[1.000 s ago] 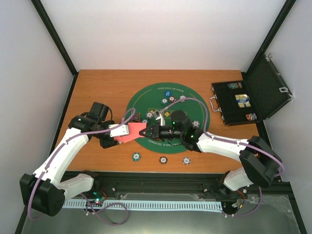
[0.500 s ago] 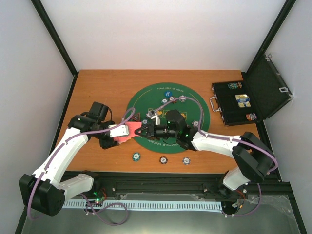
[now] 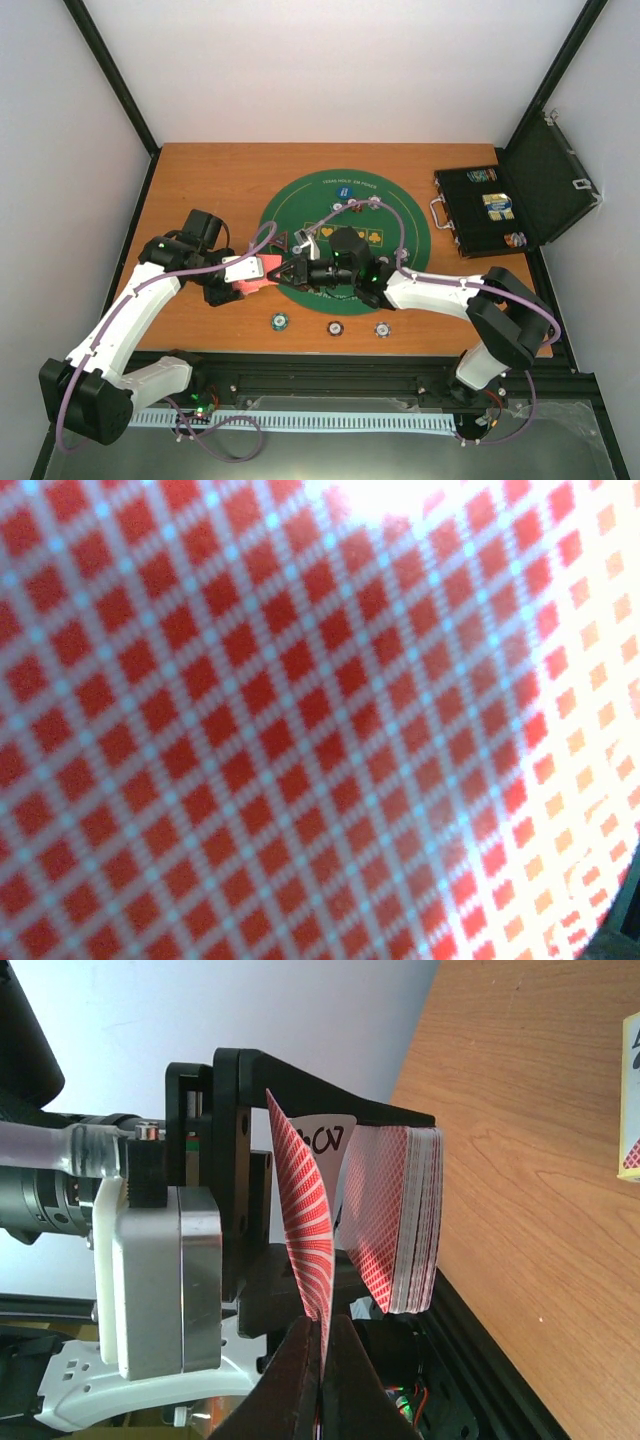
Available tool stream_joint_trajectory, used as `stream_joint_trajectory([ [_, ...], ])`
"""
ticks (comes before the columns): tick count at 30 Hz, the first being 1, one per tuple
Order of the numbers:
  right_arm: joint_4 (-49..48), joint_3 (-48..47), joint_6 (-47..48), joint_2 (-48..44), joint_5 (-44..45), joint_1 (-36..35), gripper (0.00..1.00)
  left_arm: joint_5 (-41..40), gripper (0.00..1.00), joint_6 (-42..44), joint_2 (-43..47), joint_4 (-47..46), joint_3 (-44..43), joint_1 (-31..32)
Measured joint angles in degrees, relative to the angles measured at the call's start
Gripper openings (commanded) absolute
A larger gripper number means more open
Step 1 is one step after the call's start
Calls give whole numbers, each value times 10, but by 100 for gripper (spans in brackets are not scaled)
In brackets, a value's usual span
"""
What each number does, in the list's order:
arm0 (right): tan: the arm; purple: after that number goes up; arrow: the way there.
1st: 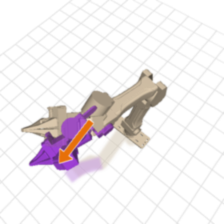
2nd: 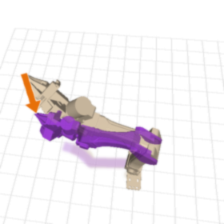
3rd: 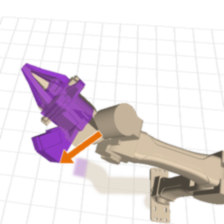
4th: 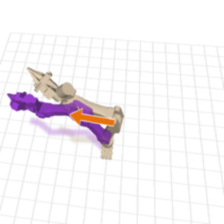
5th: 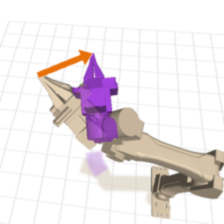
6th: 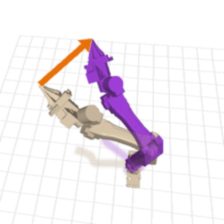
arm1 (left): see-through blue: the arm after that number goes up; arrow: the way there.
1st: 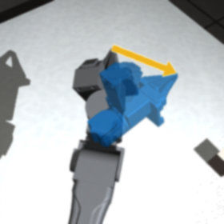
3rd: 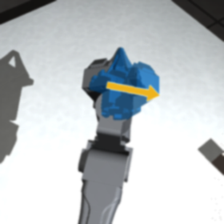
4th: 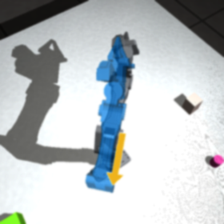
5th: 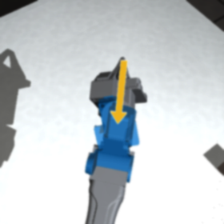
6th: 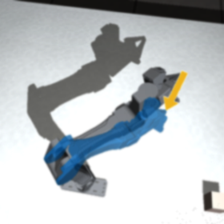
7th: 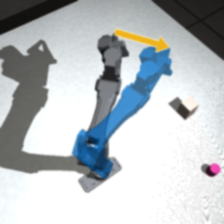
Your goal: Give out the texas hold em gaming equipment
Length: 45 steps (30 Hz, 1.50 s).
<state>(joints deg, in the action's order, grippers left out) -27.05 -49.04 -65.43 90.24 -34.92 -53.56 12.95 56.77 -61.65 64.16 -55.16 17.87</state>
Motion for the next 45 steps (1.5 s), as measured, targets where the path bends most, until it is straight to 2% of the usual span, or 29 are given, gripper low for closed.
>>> stream_joint_trajectory([
  [12, -5, 45, 0, -16, 13, -2, 3, -6, 57, 0, 3, 0, 0, 0],
  [25, -2, 29, 0, -15, 12, -2, 3, 0, 57, 0, 9, 3, 0, 0],
  [36, 8, 0, 7, 27, -2, -14, 3, -8, 57, 3, 10, 4, 0, 0],
  [45, 49, 0, 27, 3, 1, -14, 3, -9, 57, 8, 15, 7, 0, 0],
])
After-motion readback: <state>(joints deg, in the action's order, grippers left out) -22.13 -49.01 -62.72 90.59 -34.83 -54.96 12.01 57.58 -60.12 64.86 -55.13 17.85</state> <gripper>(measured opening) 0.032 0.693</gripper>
